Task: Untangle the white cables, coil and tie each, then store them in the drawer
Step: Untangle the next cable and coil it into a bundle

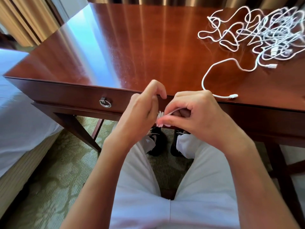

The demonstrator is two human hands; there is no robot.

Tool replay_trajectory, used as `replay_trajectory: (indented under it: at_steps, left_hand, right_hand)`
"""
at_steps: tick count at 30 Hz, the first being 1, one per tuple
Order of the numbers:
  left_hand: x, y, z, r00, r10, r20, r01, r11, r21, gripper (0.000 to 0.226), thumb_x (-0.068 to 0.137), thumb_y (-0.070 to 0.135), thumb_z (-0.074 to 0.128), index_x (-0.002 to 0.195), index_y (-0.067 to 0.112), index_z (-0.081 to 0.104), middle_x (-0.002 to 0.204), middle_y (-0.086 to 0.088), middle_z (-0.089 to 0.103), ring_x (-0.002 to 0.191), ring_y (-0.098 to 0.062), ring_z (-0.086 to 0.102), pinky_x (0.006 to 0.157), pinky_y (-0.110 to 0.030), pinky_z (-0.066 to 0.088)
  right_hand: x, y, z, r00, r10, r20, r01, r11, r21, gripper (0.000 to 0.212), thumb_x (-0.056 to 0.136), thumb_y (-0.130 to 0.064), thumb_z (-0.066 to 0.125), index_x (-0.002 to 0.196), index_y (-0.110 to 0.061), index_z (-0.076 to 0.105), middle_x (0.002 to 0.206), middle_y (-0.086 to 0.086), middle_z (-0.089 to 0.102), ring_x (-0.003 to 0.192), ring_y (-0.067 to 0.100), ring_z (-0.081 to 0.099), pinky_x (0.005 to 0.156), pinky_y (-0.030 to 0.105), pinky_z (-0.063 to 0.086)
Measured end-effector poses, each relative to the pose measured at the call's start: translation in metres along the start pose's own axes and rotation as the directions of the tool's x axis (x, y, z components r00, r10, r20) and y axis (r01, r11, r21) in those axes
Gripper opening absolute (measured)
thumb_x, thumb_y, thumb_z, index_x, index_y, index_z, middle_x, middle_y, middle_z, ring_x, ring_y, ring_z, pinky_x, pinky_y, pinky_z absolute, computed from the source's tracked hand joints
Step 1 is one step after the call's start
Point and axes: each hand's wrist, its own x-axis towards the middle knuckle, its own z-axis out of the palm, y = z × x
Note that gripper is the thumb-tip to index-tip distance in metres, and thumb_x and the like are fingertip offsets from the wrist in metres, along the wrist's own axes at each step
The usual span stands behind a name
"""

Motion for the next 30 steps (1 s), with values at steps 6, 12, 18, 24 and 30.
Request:
replay_trajectory:
  at_steps: [6,12,18,24,30]
  left_hand:
    - [-0.007,0.007,0.007,0.999,-0.052,-0.003,0.049,0.963,-0.266,0.024,0.107,0.003,0.035,0.097,0.012,0.055,0.063,-0.02,0.045,0.055,-0.034,0.038,0.051,-0.034,0.033]
    - [-0.008,0.008,0.012,0.99,-0.103,-0.099,0.056,0.915,-0.4,0.026,0.107,0.004,0.034,0.102,0.016,0.056,0.056,-0.009,0.046,0.041,-0.03,0.039,0.042,-0.028,0.032]
    - [-0.004,-0.001,0.025,0.852,-0.347,-0.391,0.1,0.842,-0.53,0.023,0.105,0.004,0.041,0.09,0.018,0.052,0.05,0.003,0.038,0.036,-0.015,0.034,0.037,-0.029,0.023]
    - [0.0,-0.01,0.031,0.716,-0.279,-0.64,0.093,0.947,-0.308,0.02,0.101,0.005,0.043,0.094,0.023,0.048,0.062,0.004,0.043,0.041,-0.012,0.034,0.042,-0.029,0.027]
    - [-0.009,-0.029,0.038,0.871,-0.156,-0.465,0.107,0.986,-0.129,0.009,0.1,0.008,0.045,0.102,0.016,0.048,0.049,0.01,0.033,0.034,-0.012,0.034,0.039,-0.029,0.025]
  right_hand:
    - [-0.001,0.007,-0.001,0.979,0.199,0.034,-0.19,0.853,0.486,0.016,0.074,-0.013,0.086,0.081,-0.002,0.076,0.075,0.005,0.074,0.069,0.009,0.067,0.068,0.021,0.052]
    - [-0.012,0.023,0.041,0.942,0.334,-0.002,-0.195,0.555,0.809,0.002,0.081,-0.019,0.074,0.081,-0.02,0.075,0.074,0.001,0.071,0.067,0.016,0.065,0.063,0.023,0.053]
    - [-0.019,0.023,0.064,0.917,0.381,-0.119,-0.234,0.754,0.614,0.014,0.097,-0.008,0.064,0.096,-0.014,0.076,0.077,-0.005,0.071,0.067,0.003,0.059,0.061,0.022,0.049]
    - [-0.027,0.005,0.067,0.966,0.252,0.057,-0.249,0.967,-0.055,0.023,0.101,-0.028,0.047,0.104,-0.02,0.068,0.103,-0.002,0.071,0.098,0.027,0.068,0.08,0.045,0.055]
    - [-0.019,-0.013,0.049,0.961,0.23,0.154,-0.189,0.951,-0.245,0.024,0.101,-0.029,0.053,0.093,-0.014,0.069,0.091,0.003,0.067,0.091,0.032,0.066,0.072,0.043,0.051]
